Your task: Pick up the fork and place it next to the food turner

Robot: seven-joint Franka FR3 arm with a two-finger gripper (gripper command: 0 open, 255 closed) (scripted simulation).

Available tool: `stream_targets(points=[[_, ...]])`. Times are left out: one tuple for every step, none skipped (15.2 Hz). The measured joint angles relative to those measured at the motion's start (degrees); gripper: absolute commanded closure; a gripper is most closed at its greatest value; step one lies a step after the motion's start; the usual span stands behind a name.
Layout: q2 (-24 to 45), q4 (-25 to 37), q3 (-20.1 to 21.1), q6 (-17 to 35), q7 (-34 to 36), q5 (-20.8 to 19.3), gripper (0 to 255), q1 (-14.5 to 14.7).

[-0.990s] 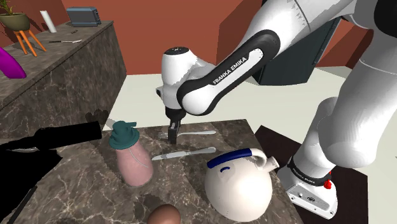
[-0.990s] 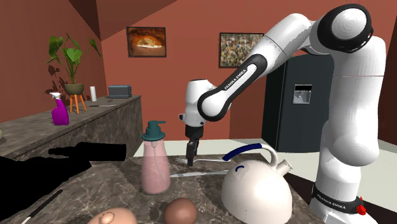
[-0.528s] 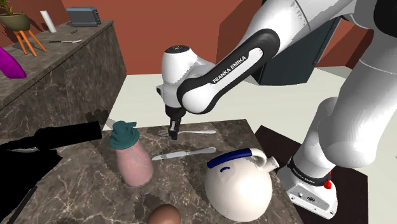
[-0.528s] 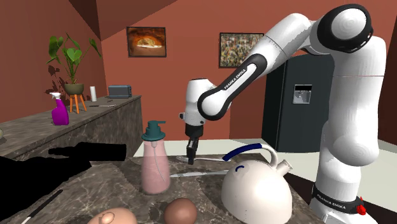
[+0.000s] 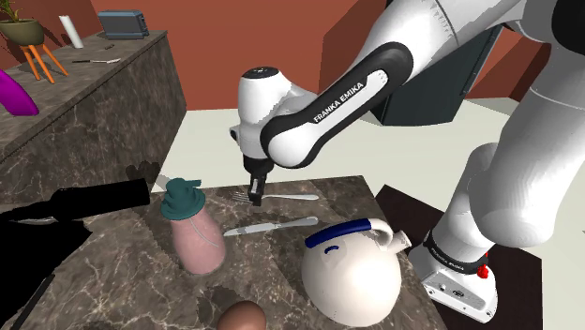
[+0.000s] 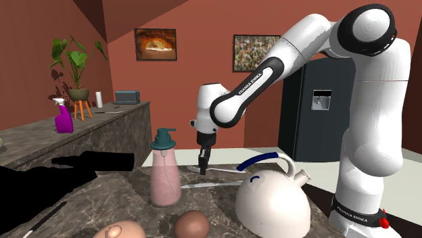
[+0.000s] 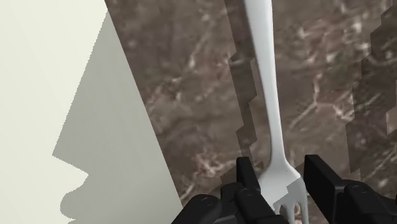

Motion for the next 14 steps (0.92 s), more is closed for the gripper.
stream_targets(points=[[-0.13,-0.03,0.07,-0.24,-0.03,0.12,255,0.06],[-0.33,0.17,0.08,-0.75,-0.13,0.23,255,0.07],[-0.64,0.41,0.07,-1.34,-0.25,0.35,255,0.06],[-1.07,0.71,0.07,-2.09,-0.35,0.49,255,0.06],[-1.82,0.77,0.13,-2.88,-0.38,0.73,255,0.12],[-2.3,1.01,0.15,-3.59,-0.42,0.86,255,0.14],[-2.77,1.29,0.13,-4.33,-0.54,1.01,255,0.12],[-3.29,1.69,0.11,-5.24,-0.62,1.15,255,0.13],[-3.74,2.01,0.09,-6.0,-0.7,1.27,255,0.12],[-4.27,2.26,0.09,-6.77,-0.74,1.41,255,0.14],[-4.84,2.65,0.02,-7.72,-0.93,1.56,255,0.1],[-5.09,3.08,0.04,-8.39,-0.88,1.6,255,0.13],[-5.56,3.33,0.03,-9.12,-0.93,1.72,255,0.15],[-6.03,3.77,-0.04,-10.01,-1.08,1.83,255,0.11]])
